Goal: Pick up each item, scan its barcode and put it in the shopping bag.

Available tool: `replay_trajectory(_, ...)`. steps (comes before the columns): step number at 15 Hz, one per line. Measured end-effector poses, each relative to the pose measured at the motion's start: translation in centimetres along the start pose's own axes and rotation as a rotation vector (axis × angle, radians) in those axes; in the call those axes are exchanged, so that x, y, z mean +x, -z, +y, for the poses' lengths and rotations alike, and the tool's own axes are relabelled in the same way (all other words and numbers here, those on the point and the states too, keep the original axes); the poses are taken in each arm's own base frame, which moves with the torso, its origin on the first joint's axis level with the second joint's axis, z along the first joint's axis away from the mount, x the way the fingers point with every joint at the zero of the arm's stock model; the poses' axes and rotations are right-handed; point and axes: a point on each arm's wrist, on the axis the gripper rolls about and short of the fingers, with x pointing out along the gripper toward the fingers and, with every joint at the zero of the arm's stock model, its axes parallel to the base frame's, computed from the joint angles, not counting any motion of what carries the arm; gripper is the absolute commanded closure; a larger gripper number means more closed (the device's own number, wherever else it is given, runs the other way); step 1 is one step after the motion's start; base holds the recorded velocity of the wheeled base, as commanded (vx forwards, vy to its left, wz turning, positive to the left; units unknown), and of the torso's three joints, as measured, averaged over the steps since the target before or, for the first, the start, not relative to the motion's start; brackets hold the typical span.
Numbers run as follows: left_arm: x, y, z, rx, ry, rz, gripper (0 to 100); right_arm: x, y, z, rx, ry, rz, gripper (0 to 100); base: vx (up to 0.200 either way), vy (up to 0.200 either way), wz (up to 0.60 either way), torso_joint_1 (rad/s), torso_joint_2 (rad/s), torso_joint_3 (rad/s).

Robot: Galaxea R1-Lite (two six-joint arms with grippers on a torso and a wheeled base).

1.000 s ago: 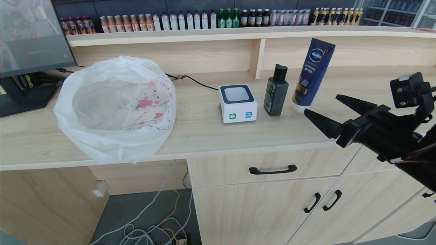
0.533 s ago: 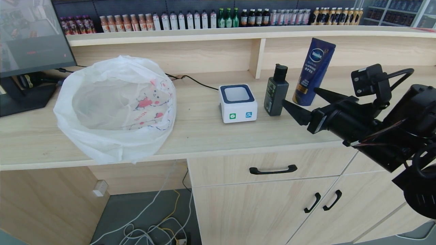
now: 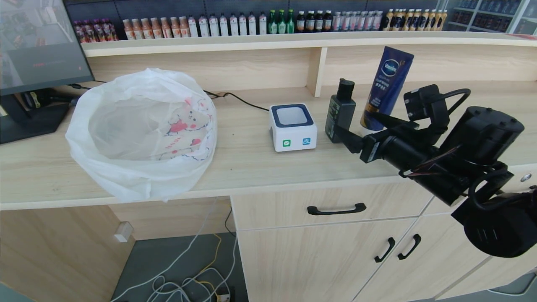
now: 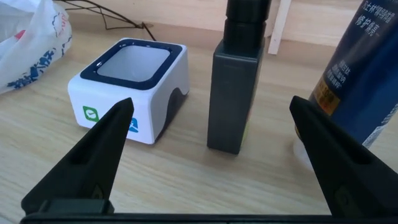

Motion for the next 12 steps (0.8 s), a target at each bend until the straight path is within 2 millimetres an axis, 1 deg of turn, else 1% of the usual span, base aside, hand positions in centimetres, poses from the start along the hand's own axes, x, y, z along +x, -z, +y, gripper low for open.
replay_trajectory(12,0.0,0.0,0.0,0.000,0.001,0.000,0,2.8,0.4,0.0,0.002,0.079,-0.021,0,0.000,0.000,0.00,0.000,0.00,0.000)
